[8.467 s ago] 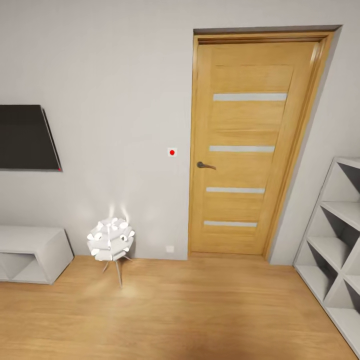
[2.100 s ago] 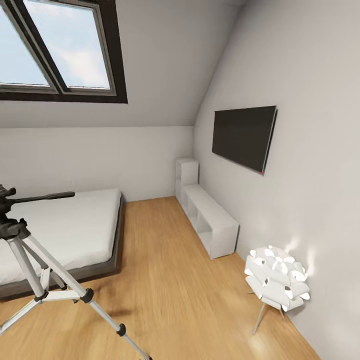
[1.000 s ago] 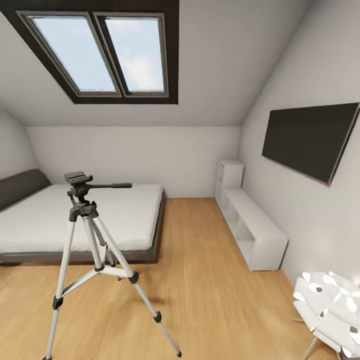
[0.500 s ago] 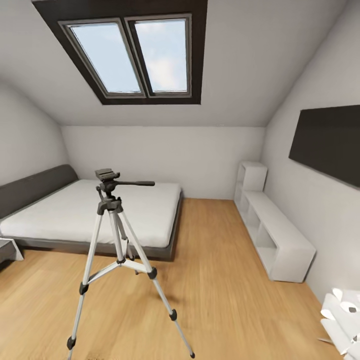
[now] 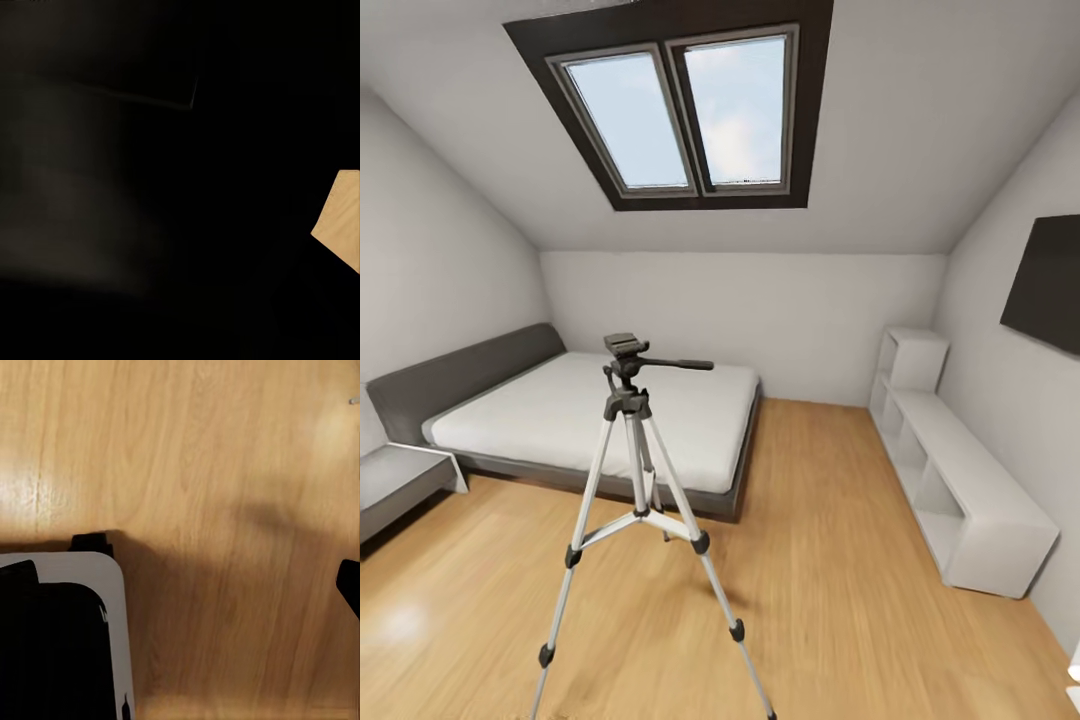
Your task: Attach the digital camera to the camera tripod in the bedroom.
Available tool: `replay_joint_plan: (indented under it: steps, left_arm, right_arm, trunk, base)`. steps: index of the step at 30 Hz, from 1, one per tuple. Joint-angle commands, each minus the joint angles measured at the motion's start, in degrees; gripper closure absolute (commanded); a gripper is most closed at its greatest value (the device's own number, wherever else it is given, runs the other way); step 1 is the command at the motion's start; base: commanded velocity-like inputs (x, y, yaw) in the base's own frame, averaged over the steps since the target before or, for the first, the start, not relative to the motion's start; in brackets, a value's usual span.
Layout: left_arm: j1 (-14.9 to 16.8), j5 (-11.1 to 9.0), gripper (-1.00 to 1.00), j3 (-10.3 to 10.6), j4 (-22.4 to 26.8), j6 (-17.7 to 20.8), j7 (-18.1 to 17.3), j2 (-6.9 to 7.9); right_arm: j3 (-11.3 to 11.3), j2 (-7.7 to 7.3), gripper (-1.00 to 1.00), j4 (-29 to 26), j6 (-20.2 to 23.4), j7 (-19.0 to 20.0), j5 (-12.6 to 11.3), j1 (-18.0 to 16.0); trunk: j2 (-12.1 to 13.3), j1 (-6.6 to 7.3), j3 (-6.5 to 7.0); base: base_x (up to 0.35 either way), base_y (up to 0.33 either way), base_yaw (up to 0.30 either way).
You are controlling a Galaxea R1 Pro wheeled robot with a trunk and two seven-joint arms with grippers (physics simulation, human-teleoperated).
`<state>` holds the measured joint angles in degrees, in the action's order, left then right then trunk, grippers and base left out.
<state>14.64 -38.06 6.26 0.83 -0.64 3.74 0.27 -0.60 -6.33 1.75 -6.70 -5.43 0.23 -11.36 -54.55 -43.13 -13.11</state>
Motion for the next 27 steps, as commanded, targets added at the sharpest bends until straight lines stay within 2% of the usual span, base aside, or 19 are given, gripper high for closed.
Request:
replay_joint_plan:
  steps: [1,27]
  left_arm:
    - [0.0,-0.3,1.00,0.5,0.0,-0.1,0.1,-0.01]
    - [0.0,0.0,1.00,0.6,0.1,-0.1,0.1,0.13]
  right_arm:
    - [0.0,-0.02,-1.00,0.2,-0.4,-0.1,0.0,-0.1]
    - [0.1,0.02,-1.00,0.2,-0.4,-0.1,0.1,-0.1]
  trunk:
    - [-0.1,0.00,-0.07]
    - [-0.1,0.00,-0.07]
  base:
    - [0.000,0.000,0.267]
    - [0.000,0.000,0.267]
